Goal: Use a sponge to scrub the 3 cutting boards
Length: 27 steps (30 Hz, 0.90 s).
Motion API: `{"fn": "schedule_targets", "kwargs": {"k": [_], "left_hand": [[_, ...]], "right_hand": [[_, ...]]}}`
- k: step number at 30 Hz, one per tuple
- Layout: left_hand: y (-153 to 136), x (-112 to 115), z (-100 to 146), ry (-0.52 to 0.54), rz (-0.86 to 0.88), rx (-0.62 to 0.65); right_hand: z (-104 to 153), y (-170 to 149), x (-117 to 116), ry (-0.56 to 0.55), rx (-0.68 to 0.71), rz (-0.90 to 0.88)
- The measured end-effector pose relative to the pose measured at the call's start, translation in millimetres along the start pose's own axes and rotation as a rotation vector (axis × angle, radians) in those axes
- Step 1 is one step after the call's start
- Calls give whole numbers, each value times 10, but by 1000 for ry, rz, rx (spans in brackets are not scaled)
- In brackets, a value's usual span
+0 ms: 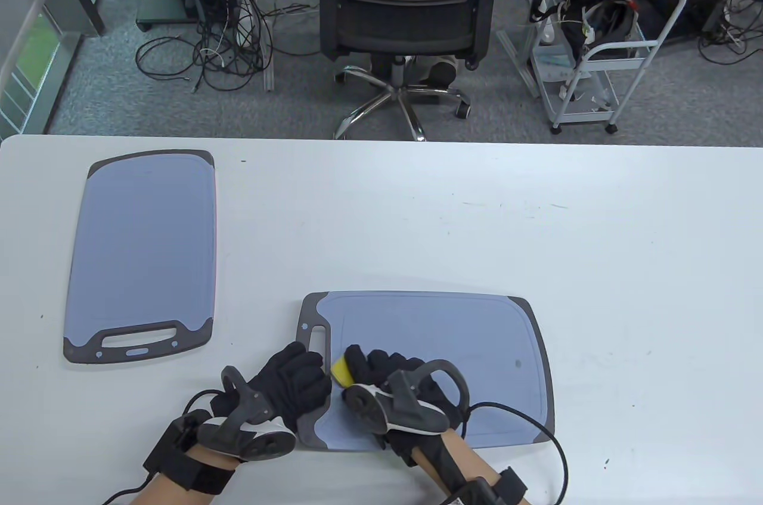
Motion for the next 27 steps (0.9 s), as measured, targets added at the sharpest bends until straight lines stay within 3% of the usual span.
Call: {"fn": "schedule_targets", "kwargs": {"k": [3, 7, 10, 12, 14, 16, 20, 22, 24, 25, 27], "left_hand": [[-7, 5, -2, 0, 7, -4], [11, -4, -2, 5, -6, 1], [13, -7, -5, 6, -10, 3], [10, -7, -5, 9, -7, 0], [6, -6, -5, 9, -3, -3], [9, -6, -6, 9, -3, -2], [15, -4, -7, 7, -8, 4], [17, -9, -6, 9, -7, 5], [13, -10, -4, 12, -3, 4], [2, -5, -6, 9, 6, 0], [-9, 2, -8, 5, 13, -4]], "right_hand": [[105, -818, -142, 32, -239, -59], [453, -1944, -383, 112, -596, -161], [615, -2243, -468, 135, -652, -274], [561, -2159, -430, 97, -626, -268], [413, -1862, -339, 112, -529, -147], [247, -1342, -210, 68, -352, -96], [109, 167, 14, -33, 102, -7], [155, 560, 70, -69, 213, 57], [177, 656, 84, -90, 185, 119], [167, 565, 66, -71, 176, 149], [139, 251, 14, -65, 98, 38]]}}
Point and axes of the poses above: the tracker on the back of each hand, its own y axis roughly to the thumb side, its own z axis roughly from the fingertips to the wrist, x = y × z, the point moved 5 cm from there along -z, roughly from the wrist to the fingertips, and after that the axes turned 12 degrees about y, right-handed, at the moved point
